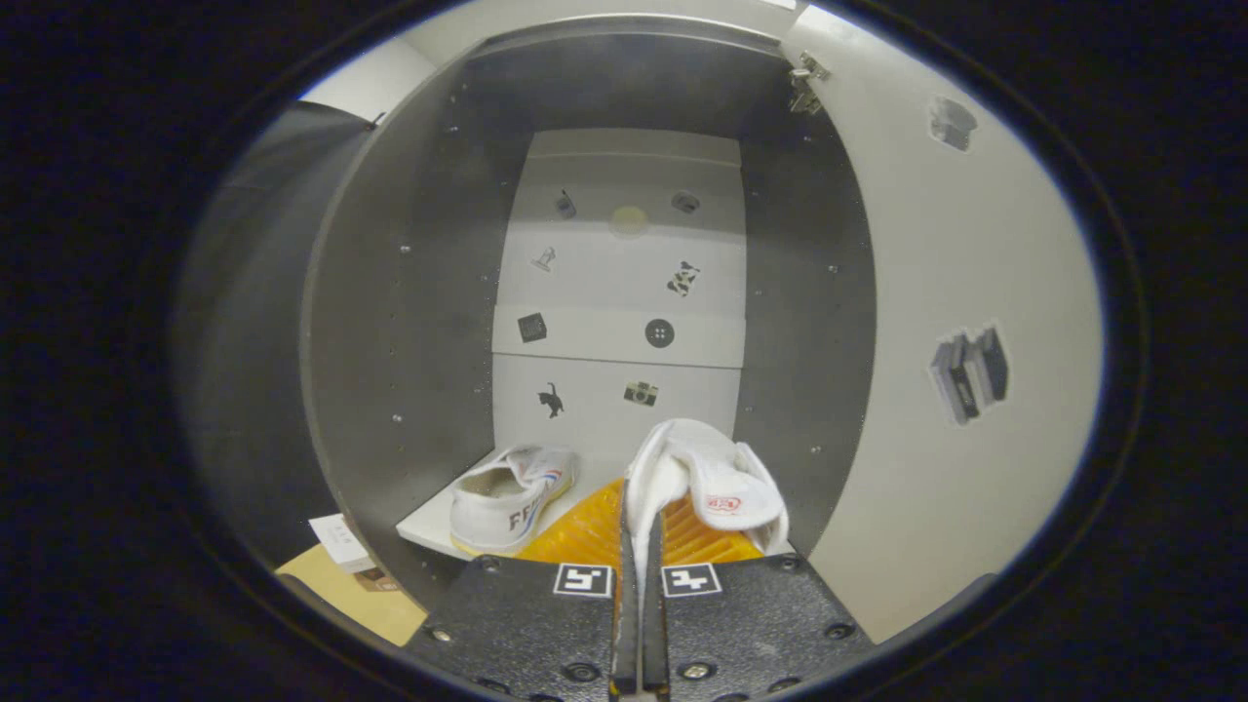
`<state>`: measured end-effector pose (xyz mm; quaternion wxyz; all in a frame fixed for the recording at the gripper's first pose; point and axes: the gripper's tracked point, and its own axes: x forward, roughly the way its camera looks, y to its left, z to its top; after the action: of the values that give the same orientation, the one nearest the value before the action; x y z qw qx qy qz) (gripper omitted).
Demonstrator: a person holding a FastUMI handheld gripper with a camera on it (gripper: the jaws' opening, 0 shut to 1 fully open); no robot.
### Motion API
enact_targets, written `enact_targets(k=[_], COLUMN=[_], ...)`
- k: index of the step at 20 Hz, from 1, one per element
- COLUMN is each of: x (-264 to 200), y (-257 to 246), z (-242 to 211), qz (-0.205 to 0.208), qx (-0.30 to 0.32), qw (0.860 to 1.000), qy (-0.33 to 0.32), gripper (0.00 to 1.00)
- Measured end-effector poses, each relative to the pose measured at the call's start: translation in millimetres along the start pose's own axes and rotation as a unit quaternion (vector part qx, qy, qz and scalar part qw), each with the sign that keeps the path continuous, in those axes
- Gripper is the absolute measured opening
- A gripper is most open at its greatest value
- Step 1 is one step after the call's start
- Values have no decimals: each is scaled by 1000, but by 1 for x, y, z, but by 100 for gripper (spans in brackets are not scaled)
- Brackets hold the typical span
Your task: Open the shoe cabinet door, grab the shoes and put them into the shoe cabinet, then close the shoe cabinet door.
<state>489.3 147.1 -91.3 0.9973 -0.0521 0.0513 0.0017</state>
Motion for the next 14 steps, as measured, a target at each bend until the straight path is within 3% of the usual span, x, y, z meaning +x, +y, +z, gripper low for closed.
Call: enact_targets(k=[4, 8, 14], x=[57, 108, 153], y=[5, -2, -30], z=[10, -3, -17], qz=[-6, -8, -30], qx=[-41, -47, -93], qw=[999, 998, 992], qy=[2, 46, 77], gripper=[6, 7, 8])
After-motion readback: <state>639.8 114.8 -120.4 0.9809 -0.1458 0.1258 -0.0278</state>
